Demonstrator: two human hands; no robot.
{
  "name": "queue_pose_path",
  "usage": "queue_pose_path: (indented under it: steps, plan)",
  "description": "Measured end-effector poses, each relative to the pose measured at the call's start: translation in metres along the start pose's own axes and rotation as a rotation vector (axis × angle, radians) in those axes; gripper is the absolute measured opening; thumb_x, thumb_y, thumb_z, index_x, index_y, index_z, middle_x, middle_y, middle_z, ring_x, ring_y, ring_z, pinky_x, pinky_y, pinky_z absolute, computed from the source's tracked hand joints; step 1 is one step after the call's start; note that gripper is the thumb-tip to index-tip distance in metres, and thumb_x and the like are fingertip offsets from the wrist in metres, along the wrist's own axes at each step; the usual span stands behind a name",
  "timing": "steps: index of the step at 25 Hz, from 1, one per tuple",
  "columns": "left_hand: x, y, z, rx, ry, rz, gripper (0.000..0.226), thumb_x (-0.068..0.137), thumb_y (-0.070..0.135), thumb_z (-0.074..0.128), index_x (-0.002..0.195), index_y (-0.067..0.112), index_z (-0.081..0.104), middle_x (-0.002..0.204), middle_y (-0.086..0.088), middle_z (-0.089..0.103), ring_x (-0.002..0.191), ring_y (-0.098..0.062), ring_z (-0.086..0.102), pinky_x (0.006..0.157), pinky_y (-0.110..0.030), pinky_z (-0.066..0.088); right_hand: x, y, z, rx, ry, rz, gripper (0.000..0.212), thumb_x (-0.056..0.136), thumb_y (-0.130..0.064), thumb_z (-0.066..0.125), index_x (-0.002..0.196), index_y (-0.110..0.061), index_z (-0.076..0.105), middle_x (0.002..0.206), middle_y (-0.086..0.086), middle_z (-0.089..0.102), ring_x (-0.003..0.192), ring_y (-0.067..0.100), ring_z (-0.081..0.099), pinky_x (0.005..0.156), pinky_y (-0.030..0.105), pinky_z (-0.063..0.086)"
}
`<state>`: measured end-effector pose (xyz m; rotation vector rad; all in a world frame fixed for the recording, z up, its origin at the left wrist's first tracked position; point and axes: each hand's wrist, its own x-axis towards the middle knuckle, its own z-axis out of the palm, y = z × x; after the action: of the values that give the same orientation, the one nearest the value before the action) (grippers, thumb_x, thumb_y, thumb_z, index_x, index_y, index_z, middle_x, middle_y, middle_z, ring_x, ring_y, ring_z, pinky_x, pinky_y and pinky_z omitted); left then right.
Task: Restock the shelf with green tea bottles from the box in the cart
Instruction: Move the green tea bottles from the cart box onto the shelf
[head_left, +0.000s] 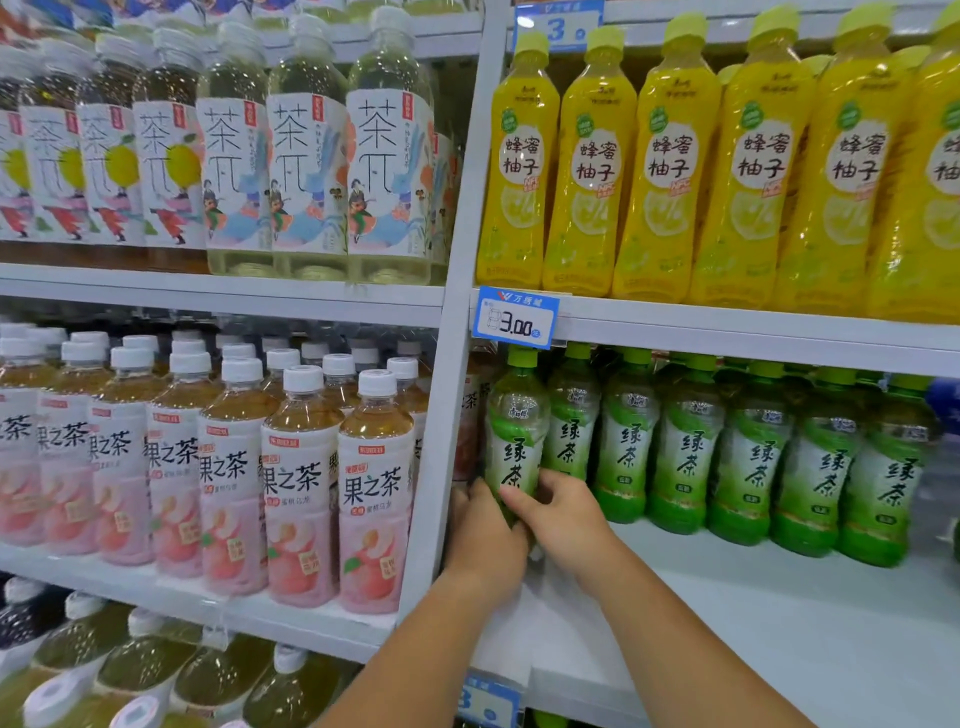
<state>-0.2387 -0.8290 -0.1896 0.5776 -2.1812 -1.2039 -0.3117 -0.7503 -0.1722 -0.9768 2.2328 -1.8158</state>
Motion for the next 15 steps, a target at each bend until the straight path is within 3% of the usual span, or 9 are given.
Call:
queue_pose_path:
  steps: [4, 7, 15]
  plan:
    - [0.006, -0.008, 0.001, -0.177, 0.035, 0.025, 0.044, 0.086, 0.015, 0.064, 0.129, 0.023, 0.061, 0.122, -0.002, 0.067, 0.116, -0.021, 0.062, 0.103, -0.046, 0.051, 0.008, 0.005, 0.001, 0.008, -0.017, 0.030, 0.027, 0.089, -0.015, 0.073, 0.116, -0.014, 0.072, 0.103, -0.001, 0.076, 0.097, 0.015, 0.071, 0.092, 0.039, 0.057]
    - [0.005, -0.009, 0.003, -0.267, 0.076, -0.031, 0.051, 0.089, 0.007, 0.066, 0.136, 0.022, 0.054, 0.128, 0.000, 0.066, 0.122, -0.019, 0.060, 0.109, -0.045, 0.047, 0.009, 0.009, 0.006, 0.007, 0.014, 0.013, 0.028, 0.086, -0.015, 0.076, 0.113, -0.010, 0.073, 0.102, 0.002, 0.077, 0.096, 0.016, 0.072, 0.093, 0.041, 0.056]
    - [0.005, -0.005, 0.003, -0.235, 0.107, -0.052, 0.054, 0.090, 0.004, 0.062, 0.140, 0.020, 0.053, 0.134, -0.003, 0.062, 0.128, -0.023, 0.056, 0.112, -0.046, 0.043, 0.010, 0.009, 0.015, 0.059, 0.074, 0.033, 0.031, 0.086, -0.014, 0.076, 0.114, -0.004, 0.072, 0.104, 0.009, 0.076, 0.098, 0.023, 0.072, 0.092, 0.044, 0.057]
